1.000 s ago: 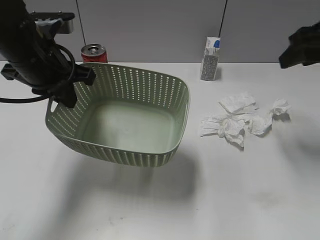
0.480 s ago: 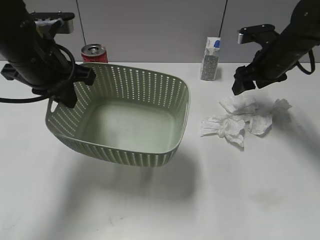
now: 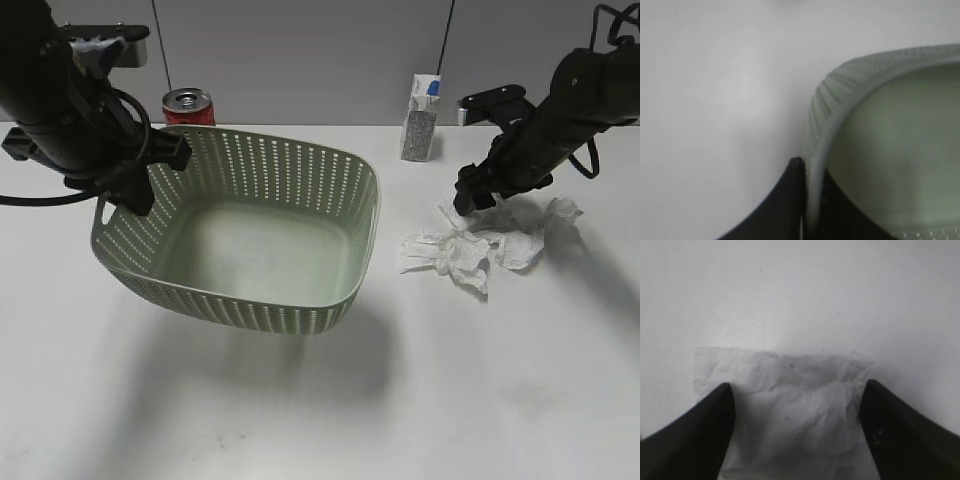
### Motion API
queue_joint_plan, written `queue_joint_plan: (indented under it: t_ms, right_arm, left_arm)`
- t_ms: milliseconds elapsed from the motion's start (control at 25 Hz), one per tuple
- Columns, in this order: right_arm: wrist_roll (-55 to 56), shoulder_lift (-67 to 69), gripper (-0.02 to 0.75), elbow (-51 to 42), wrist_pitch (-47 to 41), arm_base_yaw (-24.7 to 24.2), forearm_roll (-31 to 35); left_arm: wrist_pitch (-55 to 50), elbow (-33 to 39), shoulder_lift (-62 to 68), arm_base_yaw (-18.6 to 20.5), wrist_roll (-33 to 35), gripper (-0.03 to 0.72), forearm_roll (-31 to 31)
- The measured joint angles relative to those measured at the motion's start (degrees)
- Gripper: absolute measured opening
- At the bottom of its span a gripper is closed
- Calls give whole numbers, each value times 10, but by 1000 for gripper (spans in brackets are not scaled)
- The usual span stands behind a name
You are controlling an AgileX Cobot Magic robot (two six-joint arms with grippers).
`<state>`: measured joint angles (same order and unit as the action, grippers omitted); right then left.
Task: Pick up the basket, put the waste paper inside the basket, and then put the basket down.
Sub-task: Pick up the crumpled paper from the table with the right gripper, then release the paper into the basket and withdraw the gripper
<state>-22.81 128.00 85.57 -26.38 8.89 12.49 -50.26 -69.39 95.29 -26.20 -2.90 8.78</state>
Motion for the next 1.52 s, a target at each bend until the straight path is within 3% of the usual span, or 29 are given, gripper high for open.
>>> queue_joint_plan:
  t_ms: [120,200,280,360,440,640,760,880,1160,1240,1360,1400,1520]
  right_arm:
    - [0,5,559,2,-2,7,-3]
    - [-1,5,477,2,-3,15,-9]
    - [-1,5,335,2,-5,25,-12]
    - [-1,4,132,2,-11,32,-13]
    - [-1,-5,34,2,-23,35,-13]
    - [-1,-93,-8,2,-64,37,17]
    - [-12,-176,-8,2,-76,55,52]
    - [-35,-228,-8,3,-88,104,90]
    - [-56,-219,19,-24,-116,219,170]
    - [-73,-199,132,-29,-121,232,179]
    - [-82,-176,482,-32,-128,235,180]
    - [-82,-176,557,-32,-128,235,176]
    - [-67,-200,584,-32,-113,226,141]
  left_arm:
    - [-2,0,4,0,0,0,0]
    - [-3,0,9,0,-9,0,-2]
    - [2,0,17,0,-25,0,-13]
    - [3,-10,26,0,-46,0,-29]
    - [1,-32,41,0,-66,0,-51]
    - [-44,-110,96,-3,-100,0,-104]
    - [-59,-157,132,-15,-103,0,-115]
    - [-72,-190,165,-32,-105,0,-116]
    - [-82,-204,181,-45,-105,0,-116]
    - [-84,-204,181,-45,-105,0,-116]
    - [-89,-204,181,-45,-105,0,-116]
    - [-90,-204,181,-45,-105,0,-116]
    - [-93,-204,181,-45,-105,0,-116]
